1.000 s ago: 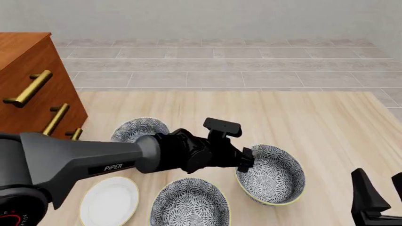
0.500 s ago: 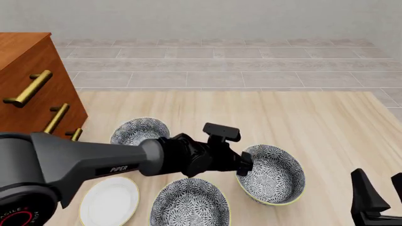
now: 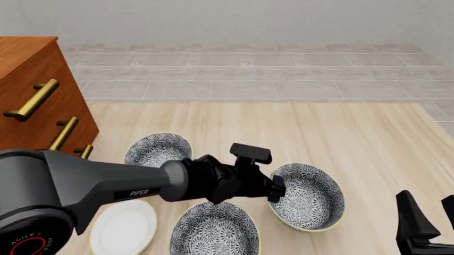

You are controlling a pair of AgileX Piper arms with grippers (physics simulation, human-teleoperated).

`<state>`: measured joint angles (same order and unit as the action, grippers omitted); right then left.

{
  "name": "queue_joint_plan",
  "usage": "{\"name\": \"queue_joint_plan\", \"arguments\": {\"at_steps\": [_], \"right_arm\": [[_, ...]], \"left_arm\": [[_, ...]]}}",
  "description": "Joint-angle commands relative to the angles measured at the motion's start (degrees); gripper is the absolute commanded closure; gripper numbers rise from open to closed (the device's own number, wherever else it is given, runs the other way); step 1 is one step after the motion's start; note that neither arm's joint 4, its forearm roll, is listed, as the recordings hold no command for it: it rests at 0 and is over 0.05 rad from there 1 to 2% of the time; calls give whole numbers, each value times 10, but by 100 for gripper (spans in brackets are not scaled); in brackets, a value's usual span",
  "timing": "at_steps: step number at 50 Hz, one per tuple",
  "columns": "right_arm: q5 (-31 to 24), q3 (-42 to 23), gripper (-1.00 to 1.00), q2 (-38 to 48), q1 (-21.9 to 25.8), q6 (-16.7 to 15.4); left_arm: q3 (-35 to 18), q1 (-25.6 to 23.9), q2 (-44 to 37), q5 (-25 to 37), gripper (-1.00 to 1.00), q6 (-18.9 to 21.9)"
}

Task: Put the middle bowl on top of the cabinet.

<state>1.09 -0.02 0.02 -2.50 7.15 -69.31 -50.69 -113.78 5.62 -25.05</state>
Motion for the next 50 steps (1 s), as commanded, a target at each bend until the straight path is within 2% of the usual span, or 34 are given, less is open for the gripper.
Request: {"name": "queue_joint_plan", "arguments": {"at_steps": [1,8,9,15,31,34,36,39,44,46,47,50], "right_arm": [[0,0,-100,0,0,0],[-1,0,-100,0,-1,0],[-1,0,-100,0,-1,0],[-1,0,-100,0,0,-1],[-1,0,-100,0,-1,0],[-1,0,-100,0,0,0],[-1,0,-100,0,0,0],[-2,0,-100,0,0,1],[-2,0,-100,1,-1,2],[-2,0,-100,2,-1,2],[-1,0,-100,3,-1,3],[3,0,-100,8,0,3]], "left_arm": [[6,-2,-1,-7,-100,0],[11,1,6,-12,-100,7],[12,2,9,-14,100,13],[22,8,22,-19,100,21],[39,8,49,-41,100,0],[38,2,45,-42,100,-9],[26,-14,26,-27,100,-46],[34,-10,44,-42,100,-32],[31,-27,44,-53,100,-63],[39,-21,59,-66,100,-41],[34,-28,49,-59,100,-56],[33,-36,60,-62,100,-53]]}}
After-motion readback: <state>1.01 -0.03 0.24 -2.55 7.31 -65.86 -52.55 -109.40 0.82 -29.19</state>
